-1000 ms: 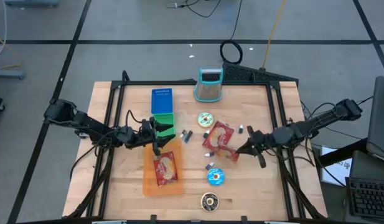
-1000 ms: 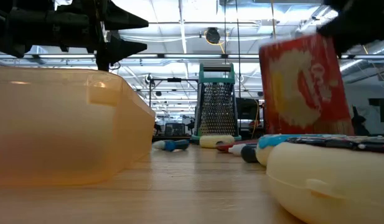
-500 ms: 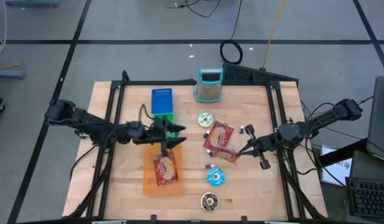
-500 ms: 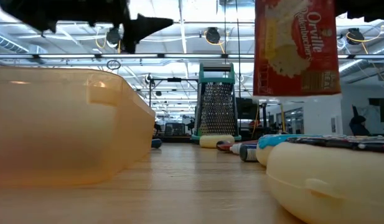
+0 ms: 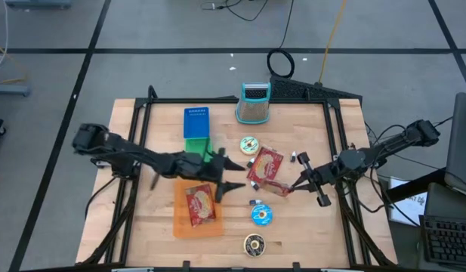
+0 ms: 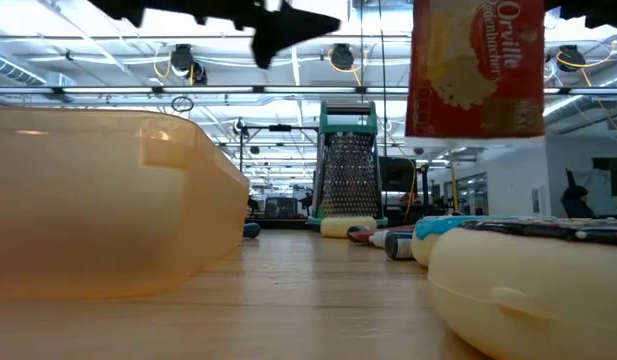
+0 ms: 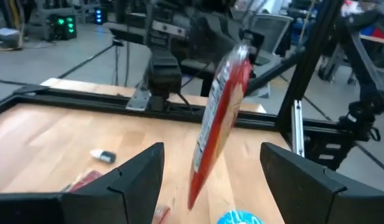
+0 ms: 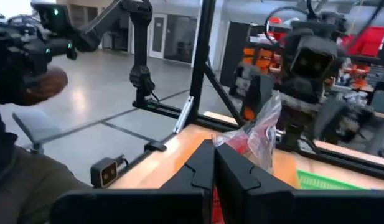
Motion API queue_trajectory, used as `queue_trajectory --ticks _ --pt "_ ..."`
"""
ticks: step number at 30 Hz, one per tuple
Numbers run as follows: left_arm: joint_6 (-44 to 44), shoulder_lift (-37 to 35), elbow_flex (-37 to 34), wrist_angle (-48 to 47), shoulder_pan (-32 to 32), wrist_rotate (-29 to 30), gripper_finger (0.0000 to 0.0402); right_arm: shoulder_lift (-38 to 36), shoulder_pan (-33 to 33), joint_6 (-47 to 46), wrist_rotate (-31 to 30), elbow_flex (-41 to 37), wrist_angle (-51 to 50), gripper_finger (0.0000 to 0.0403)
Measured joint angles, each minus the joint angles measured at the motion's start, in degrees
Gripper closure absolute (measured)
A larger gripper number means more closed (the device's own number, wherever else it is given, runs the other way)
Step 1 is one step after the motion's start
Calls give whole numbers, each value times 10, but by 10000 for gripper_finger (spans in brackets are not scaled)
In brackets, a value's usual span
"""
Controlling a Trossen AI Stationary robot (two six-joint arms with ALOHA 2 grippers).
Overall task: Pick & Place Food Item
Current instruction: Put the bottom red popcorn bag into the orange bin
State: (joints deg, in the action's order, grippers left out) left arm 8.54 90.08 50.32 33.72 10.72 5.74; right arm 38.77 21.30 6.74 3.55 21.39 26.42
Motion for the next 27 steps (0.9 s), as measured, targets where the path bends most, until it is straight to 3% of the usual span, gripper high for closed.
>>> queue_trajectory --ticks 6,13,20,27 --pt "-23 96 73 37 -13 -47 133 6 0 -3 -2 0 3 403" --pt "-48 156 160 38 -17 -101 133 9 0 -11 -3 0 3 403" --pt "-64 158 176 35 -25 -100 135 11 0 -11 -3 0 4 403" --pt "-50 158 175 24 -39 -103 184 17 0 -25 18 0 20 403"
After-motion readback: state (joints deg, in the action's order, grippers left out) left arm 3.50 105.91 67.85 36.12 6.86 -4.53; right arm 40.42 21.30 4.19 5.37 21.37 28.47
